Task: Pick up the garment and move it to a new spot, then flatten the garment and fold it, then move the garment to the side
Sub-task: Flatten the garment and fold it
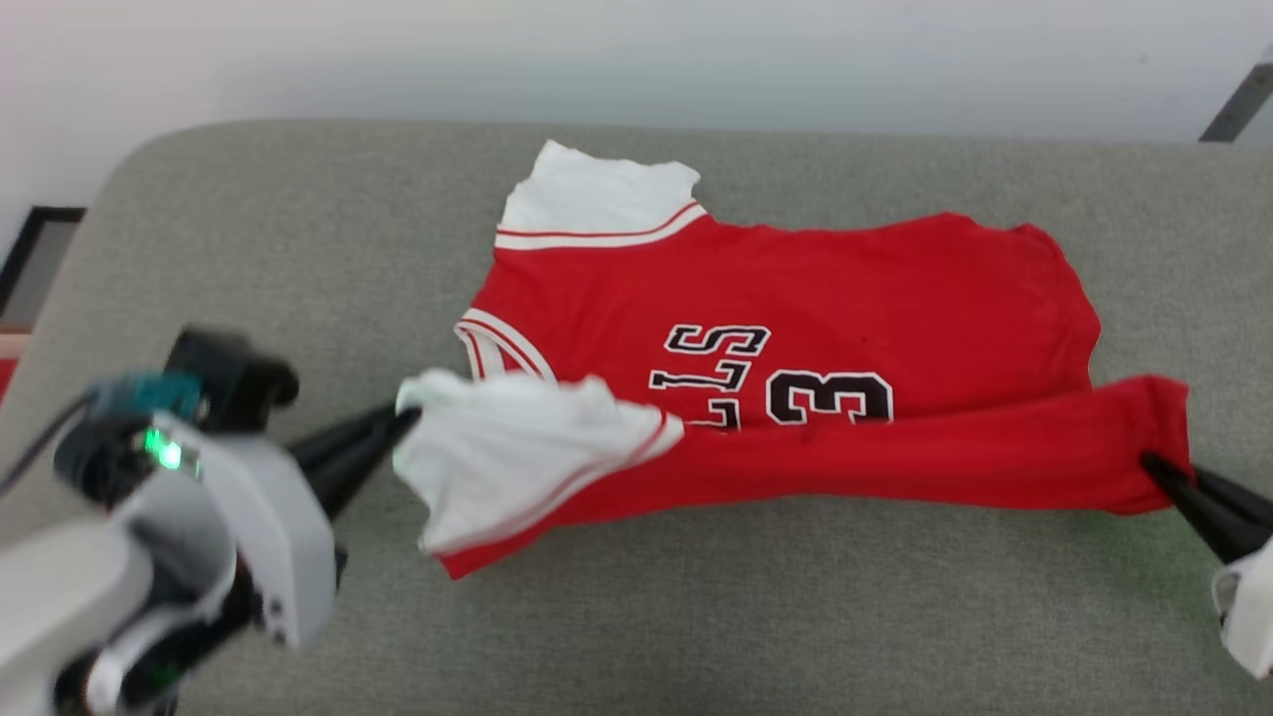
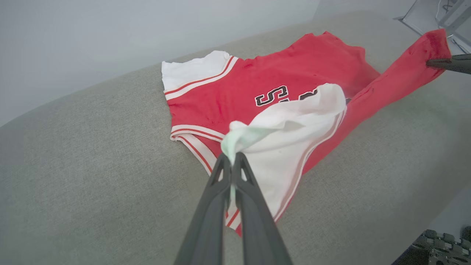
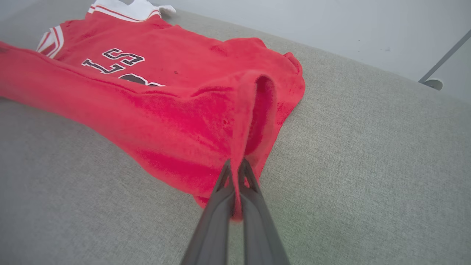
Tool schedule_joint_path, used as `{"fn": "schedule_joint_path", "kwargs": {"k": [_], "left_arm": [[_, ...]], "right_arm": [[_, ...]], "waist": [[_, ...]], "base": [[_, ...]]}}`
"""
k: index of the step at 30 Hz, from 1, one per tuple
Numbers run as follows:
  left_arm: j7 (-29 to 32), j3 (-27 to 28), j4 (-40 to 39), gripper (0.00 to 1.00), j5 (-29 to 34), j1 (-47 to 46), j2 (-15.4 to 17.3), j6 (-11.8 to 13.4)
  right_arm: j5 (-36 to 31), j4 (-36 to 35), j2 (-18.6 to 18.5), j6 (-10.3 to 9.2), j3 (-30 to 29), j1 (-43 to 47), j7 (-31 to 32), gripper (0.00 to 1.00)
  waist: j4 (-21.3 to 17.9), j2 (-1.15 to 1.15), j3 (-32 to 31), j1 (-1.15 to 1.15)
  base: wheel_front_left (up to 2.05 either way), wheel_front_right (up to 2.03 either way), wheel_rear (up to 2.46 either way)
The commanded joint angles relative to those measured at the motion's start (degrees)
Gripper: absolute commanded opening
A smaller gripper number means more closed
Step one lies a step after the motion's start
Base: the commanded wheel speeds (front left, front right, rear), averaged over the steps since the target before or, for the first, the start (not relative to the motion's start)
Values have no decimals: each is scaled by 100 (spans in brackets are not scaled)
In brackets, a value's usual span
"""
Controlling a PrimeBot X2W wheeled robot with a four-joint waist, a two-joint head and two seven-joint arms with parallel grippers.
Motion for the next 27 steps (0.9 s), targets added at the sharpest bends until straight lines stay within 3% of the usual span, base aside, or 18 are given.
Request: {"fn": "schedule_joint_path", "kwargs": {"k": [1,7,12,22,24,26,27], "left_arm": [[53,16,189,0,41,-130,-96,-125],[336,-54,1446,0,135,-635,-825,-959],[518,-156,2381,0,57,-827,-1362,-1464],[846,-315,3597,0,-184,-933,-2069,-1832],[932,-330,3766,10,-299,-926,-2163,-1853],[1065,-345,3934,13,-377,-932,-2257,-1858],[1119,-349,4001,22,-423,-939,-2304,-1865]], "right_arm": [[-95,22,72,-8,-73,-99,53,0],[-465,250,456,-8,-305,-386,543,0],[-672,375,703,-8,-442,-488,925,0],[-714,392,979,-7,-563,-697,1456,0],[-696,388,987,-7,-552,-721,1544,0],[-687,400,1002,-8,-525,-726,1657,0],[-674,403,1002,-7,-513,-745,1698,0]], "waist": [[-84,0,143,0],[-111,0,387,0],[-108,0,541,0],[-107,0,709,0],[-104,0,718,0],[-102,0,715,0],[-99,0,711,0]], "base": [[0,0,0],[0,0,0],[0,0,0],[0,0,0],[0,0,0],[0,0,0],[0,0,0]]}}
